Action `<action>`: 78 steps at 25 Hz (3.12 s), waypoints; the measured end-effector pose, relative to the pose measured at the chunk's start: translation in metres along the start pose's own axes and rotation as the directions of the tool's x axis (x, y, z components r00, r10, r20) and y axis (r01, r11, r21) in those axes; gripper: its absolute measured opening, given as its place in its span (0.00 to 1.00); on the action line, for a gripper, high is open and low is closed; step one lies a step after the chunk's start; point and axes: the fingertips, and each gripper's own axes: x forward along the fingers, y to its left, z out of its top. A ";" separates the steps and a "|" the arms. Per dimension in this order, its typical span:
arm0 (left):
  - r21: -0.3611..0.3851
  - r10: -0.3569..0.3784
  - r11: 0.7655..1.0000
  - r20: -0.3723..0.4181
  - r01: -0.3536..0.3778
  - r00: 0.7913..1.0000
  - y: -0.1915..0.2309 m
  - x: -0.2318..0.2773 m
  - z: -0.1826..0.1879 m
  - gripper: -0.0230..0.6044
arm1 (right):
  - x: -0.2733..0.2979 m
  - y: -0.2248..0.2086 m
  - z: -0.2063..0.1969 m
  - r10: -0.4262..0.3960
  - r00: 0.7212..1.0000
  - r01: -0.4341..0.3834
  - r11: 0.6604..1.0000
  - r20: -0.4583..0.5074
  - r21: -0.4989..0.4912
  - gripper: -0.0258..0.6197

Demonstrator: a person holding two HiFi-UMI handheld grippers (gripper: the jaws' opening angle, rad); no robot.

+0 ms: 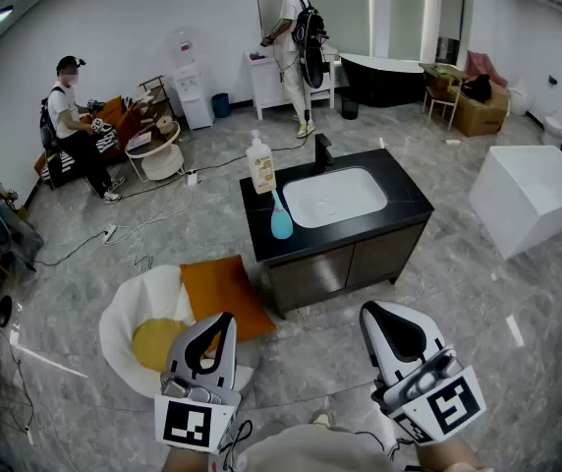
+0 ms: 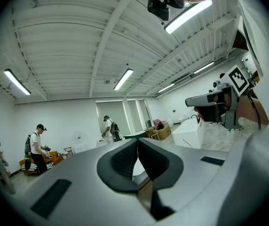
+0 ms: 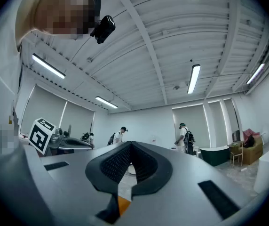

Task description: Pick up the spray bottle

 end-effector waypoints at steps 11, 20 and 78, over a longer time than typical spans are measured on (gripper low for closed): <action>0.012 -0.013 1.000 0.004 0.013 1.000 -0.017 0.014 0.002 0.07 | -0.008 -0.013 -0.009 0.019 1.000 -0.019 1.000 -0.012 0.021 0.08; 0.033 -0.055 0.998 -0.007 0.055 0.998 -0.044 0.031 -0.003 0.07 | -0.022 -0.031 -0.012 -0.005 1.000 0.005 1.000 0.018 0.005 0.08; -0.040 -0.304 0.951 -0.314 0.308 0.899 0.186 0.361 -0.239 0.07 | 0.413 -0.149 -0.329 0.059 0.857 0.061 0.975 -0.512 0.215 0.48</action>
